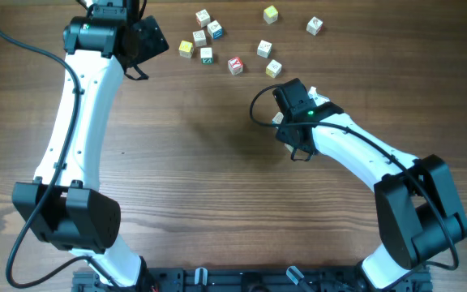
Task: Form a circle
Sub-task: 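Carry the 'N' block down-left toward the green 'A' block, then lower the 'N' block onto the table just below the 'A' block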
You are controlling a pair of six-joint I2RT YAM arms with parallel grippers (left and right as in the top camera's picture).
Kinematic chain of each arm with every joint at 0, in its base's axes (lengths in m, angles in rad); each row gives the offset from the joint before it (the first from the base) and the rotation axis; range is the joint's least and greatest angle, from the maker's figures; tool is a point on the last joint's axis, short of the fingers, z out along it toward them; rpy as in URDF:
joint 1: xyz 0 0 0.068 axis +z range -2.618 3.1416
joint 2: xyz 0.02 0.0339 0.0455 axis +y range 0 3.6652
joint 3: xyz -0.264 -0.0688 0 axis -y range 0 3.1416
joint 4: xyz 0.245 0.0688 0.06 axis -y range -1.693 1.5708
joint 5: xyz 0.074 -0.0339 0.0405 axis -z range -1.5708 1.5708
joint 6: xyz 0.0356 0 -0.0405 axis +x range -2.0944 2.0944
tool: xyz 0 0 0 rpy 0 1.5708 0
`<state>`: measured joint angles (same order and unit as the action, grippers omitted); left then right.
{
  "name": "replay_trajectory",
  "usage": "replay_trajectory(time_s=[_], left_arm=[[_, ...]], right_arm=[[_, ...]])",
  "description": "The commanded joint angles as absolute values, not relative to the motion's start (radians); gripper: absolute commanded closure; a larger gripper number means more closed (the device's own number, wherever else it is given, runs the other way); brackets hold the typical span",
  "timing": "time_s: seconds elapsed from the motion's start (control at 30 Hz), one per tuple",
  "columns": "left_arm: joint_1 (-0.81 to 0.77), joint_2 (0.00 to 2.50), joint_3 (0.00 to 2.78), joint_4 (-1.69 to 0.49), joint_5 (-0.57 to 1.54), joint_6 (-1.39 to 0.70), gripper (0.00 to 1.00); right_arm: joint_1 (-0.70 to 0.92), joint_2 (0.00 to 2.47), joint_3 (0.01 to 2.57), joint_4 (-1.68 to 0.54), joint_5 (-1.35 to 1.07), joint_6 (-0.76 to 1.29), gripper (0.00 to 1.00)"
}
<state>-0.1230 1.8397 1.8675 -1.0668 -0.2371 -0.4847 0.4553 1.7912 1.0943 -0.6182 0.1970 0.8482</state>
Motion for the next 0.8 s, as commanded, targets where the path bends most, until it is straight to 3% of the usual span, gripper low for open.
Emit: replay_trajectory(time_s=[0.0, 0.23, 0.77], left_arm=[[-0.121, 1.818, 1.885, -1.067, -0.232, -0.499, 0.0], [-0.121, 1.818, 1.885, -1.067, -0.232, -0.499, 0.0], [-0.121, 1.818, 1.885, -1.067, -0.232, -0.499, 0.0]], right_arm=[[0.457, 1.79, 1.086, -0.615, 0.224, 0.856, 0.52], [0.457, 1.79, 1.086, -0.616, 0.076, 0.878, 0.51], [0.457, 1.792, 1.086, -0.69, 0.076, 1.054, 0.5]])
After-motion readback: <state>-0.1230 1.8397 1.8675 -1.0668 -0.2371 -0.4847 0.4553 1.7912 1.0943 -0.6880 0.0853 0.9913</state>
